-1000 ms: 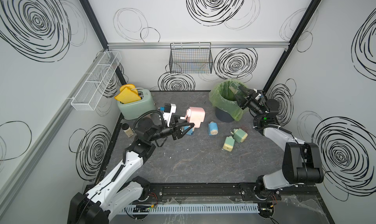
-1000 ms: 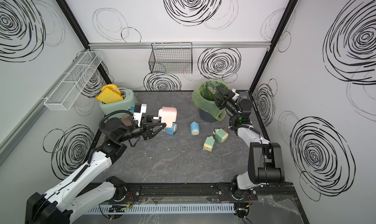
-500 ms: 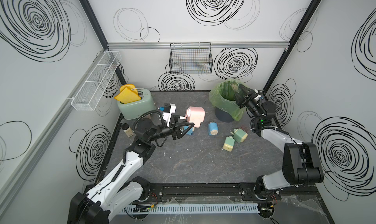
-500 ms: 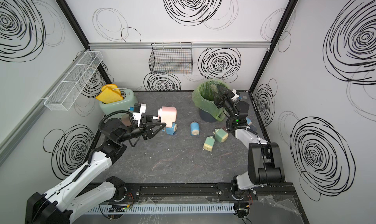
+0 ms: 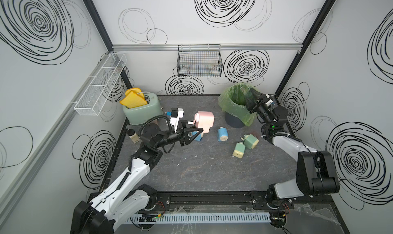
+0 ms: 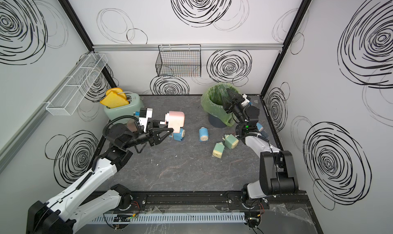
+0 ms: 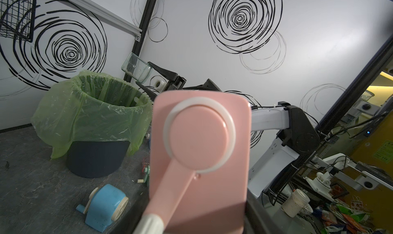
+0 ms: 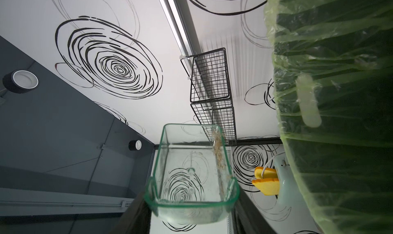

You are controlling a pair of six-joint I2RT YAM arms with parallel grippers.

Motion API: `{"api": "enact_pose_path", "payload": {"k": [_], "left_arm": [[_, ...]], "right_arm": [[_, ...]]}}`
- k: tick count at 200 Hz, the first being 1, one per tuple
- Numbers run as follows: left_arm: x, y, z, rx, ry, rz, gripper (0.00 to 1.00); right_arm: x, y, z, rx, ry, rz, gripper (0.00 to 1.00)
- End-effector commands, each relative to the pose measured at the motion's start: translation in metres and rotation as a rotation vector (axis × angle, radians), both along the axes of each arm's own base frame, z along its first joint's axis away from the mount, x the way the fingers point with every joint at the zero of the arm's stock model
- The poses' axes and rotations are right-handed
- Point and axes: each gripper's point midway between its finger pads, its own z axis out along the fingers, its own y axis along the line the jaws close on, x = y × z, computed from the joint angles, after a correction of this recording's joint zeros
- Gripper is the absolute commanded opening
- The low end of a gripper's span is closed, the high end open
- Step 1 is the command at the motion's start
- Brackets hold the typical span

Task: Take out the pencil sharpener tray and clean the shavings
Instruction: Pour the shavings into the trash bin.

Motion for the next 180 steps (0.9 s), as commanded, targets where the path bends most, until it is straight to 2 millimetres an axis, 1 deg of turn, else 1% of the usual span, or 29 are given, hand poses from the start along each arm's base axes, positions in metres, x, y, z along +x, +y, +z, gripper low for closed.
{"api": "enact_pose_path", "payload": {"k": [1, 31, 38, 51, 56, 62, 66, 73, 86, 90, 96, 101, 109, 114, 121, 126, 130, 136, 140, 150, 158, 169, 180], "left_arm": [[-0.007, 0.002, 0.018, -0.039, -0.082, -0.002, 0.09], [-0.006, 0.003, 0.019, -0.039, -0.084, 0.002, 0.09], [-0.006, 0.003, 0.019, -0.039, -0.084, 0.003, 0.09], [-0.006, 0.003, 0.019, -0.039, -0.084, 0.003, 0.09], [-0.006, 0.003, 0.019, -0.039, -0.084, 0.004, 0.09], [-0.007, 0.003, 0.019, -0.039, -0.086, 0.005, 0.09], [-0.006, 0.004, 0.019, -0.039, -0.087, 0.007, 0.09], [-0.006, 0.004, 0.018, -0.04, -0.084, 0.007, 0.09], [-0.006, 0.004, 0.019, -0.041, -0.084, 0.006, 0.09], [-0.006, 0.004, 0.019, -0.04, -0.084, 0.007, 0.09], [-0.005, 0.005, 0.018, -0.04, -0.084, 0.011, 0.09], [-0.005, 0.004, 0.018, -0.042, -0.083, 0.011, 0.09], [-0.005, 0.004, 0.019, -0.045, -0.083, 0.008, 0.09], [-0.005, 0.005, 0.019, -0.045, -0.083, 0.008, 0.09], [-0.005, 0.005, 0.018, -0.044, -0.083, 0.01, 0.09], [-0.005, 0.005, 0.019, -0.045, -0.083, 0.01, 0.08], [-0.005, 0.005, 0.018, -0.045, -0.081, 0.01, 0.08], [-0.004, 0.004, 0.018, -0.044, -0.079, 0.008, 0.08], [-0.005, 0.005, 0.018, -0.044, -0.082, 0.008, 0.08], [-0.004, 0.005, 0.018, -0.043, -0.081, 0.013, 0.08], [-0.003, 0.005, 0.017, -0.045, -0.075, 0.014, 0.08], [-0.003, 0.006, 0.018, -0.047, -0.077, 0.013, 0.08], [-0.002, 0.006, 0.018, -0.047, -0.079, 0.015, 0.08]], "right_arm": [[-0.002, -0.01, 0.026, 0.338, 0.11, 0.045, 0.4], [-0.003, -0.009, 0.033, 0.333, 0.093, 0.05, 0.4], [0.0, -0.01, 0.026, 0.322, 0.126, 0.048, 0.4], [-0.004, -0.01, 0.025, 0.327, 0.117, 0.055, 0.39], [-0.007, -0.011, 0.033, 0.338, 0.083, 0.052, 0.39], [-0.006, -0.014, 0.036, 0.32, 0.074, 0.035, 0.4], [-0.002, -0.015, 0.027, 0.296, 0.114, 0.027, 0.39], [-0.002, -0.014, 0.02, 0.274, 0.151, 0.048, 0.38], [-0.008, -0.02, 0.035, 0.284, 0.08, 0.018, 0.39], [-0.005, -0.021, 0.033, 0.263, 0.092, 0.01, 0.39], [-0.002, -0.021, 0.024, 0.228, 0.143, 0.025, 0.39], [-0.003, -0.019, 0.023, 0.22, 0.151, 0.048, 0.39], [-0.009, -0.02, 0.035, 0.249, 0.087, 0.031, 0.39], [-0.007, -0.025, 0.039, 0.245, 0.063, 0.0, 0.4], [0.0, -0.027, 0.028, 0.204, 0.124, 0.008, 0.4], [0.001, -0.025, 0.022, 0.196, 0.157, 0.04, 0.39], [-0.001, -0.024, 0.026, 0.204, 0.132, 0.046, 0.39], [-0.004, -0.025, 0.039, 0.222, 0.064, 0.032, 0.39], [-0.003, -0.025, 0.042, 0.22, 0.048, 0.03, 0.39], [0.002, -0.017, 0.035, 0.187, 0.102, 0.067, 0.4], [0.002, -0.014, 0.032, 0.187, 0.108, 0.08, 0.4], [0.003, -0.012, 0.03, 0.204, 0.101, 0.078, 0.39], [0.005, -0.012, 0.026, 0.185, 0.1, 0.08, 0.39]]}}
